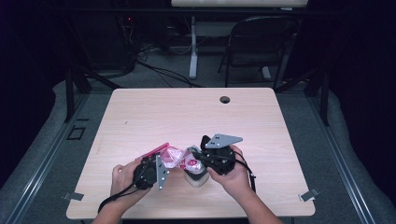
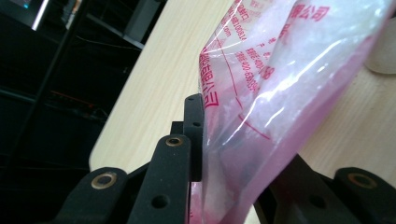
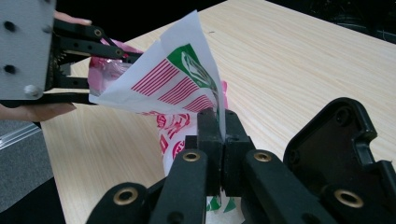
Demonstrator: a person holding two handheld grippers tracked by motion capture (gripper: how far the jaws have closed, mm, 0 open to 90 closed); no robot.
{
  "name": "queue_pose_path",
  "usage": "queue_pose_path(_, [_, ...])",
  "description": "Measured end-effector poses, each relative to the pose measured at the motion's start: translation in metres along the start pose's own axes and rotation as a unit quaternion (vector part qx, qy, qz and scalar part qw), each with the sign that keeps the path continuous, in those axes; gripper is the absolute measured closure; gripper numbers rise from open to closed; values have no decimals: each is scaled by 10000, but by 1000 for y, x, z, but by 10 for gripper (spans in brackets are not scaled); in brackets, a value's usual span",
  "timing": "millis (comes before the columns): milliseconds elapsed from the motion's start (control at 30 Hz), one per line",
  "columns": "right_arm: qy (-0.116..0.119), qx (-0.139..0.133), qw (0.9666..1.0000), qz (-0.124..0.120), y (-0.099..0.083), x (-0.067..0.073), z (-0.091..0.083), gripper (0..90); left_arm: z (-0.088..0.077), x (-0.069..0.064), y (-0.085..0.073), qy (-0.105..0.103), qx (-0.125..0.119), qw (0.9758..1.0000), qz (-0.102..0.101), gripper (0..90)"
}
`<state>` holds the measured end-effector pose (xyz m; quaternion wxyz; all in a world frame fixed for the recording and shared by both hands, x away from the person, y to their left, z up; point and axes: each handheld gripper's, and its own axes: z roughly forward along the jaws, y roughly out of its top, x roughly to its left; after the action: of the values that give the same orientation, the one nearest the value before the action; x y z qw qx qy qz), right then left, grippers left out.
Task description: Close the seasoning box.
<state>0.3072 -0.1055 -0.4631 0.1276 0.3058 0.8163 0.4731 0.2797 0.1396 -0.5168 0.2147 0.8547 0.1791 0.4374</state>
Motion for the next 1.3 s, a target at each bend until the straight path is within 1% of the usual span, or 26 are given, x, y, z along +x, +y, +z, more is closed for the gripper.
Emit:
queue_pose_path(133, [19, -63, 10000, -16, 1, 2, -1, 889, 2, 2, -3, -190, -20, 9996, -222, 814])
queue_pose_path(200, [23, -72, 10000, -29, 2, 2, -2, 887, 2, 3, -4, -225, -23, 9994, -274, 815])
queue_pose_path(367, [44, -104, 9999, -23, 2, 3, -2, 878, 3, 5, -6, -370, -41, 9982, -479, 818])
queue_pose_path(433, [64, -110, 9999, -33, 2, 3, -3, 867, 3, 6, -6, -415, -44, 9978, -511, 819])
queue_pose_path(500, [84, -131, 9999, -25, 3, 3, -3, 851, 4, 6, -7, -474, -67, 9971, -594, 823])
queue_pose_path(533, [96, -130, 9999, -20, 3, 3, -3, 849, 5, 7, -8, -510, -63, 9969, -604, 825])
queue_pose_path(600, [116, -151, 9998, -3, 3, 3, -3, 838, 5, 7, -8, -537, -81, 9963, -670, 827])
queue_pose_path(667, [146, -156, 9998, 7, 3, 4, -3, 796, 6, 8, -9, -554, -69, 9962, -666, 832])
queue_pose_path(700, [158, -155, 9998, 17, 3, 4, -2, 771, 6, 9, -9, -576, -79, 9959, -695, 834])
queue_pose_path(800, [203, -150, 9997, 29, 3, 4, -2, 669, 6, 10, -10, -627, -93, 9951, -752, 841])
queue_pose_path(867, [276, -159, 9995, 34, 4, 3, 0, 601, 6, 12, -11, -687, -96, 9944, -800, 842])
queue_pose_path(967, [245, -158, 9996, 38, 5, 4, 0, 546, 7, 13, -12, -695, -111, 9938, -863, 842])
queue_pose_path(1067, [260, -147, 9995, 56, 5, 4, 1, 515, 8, 13, -13, -727, -104, 9931, -917, 847])
queue_pose_path(1133, [251, -147, 9996, 58, 5, 3, 0, 507, 8, 15, -14, -802, -117, 9921, -957, 853])
queue_pose_path(1167, [248, -151, 9996, 65, 5, 3, 0, 505, 8, 15, -15, -831, -127, 9912, -1018, 856])
queue_pose_path(1300, [243, -217, 9994, 103, 6, 2, -3, 498, 9, 17, -16, -911, -146, 9897, -1095, 867])
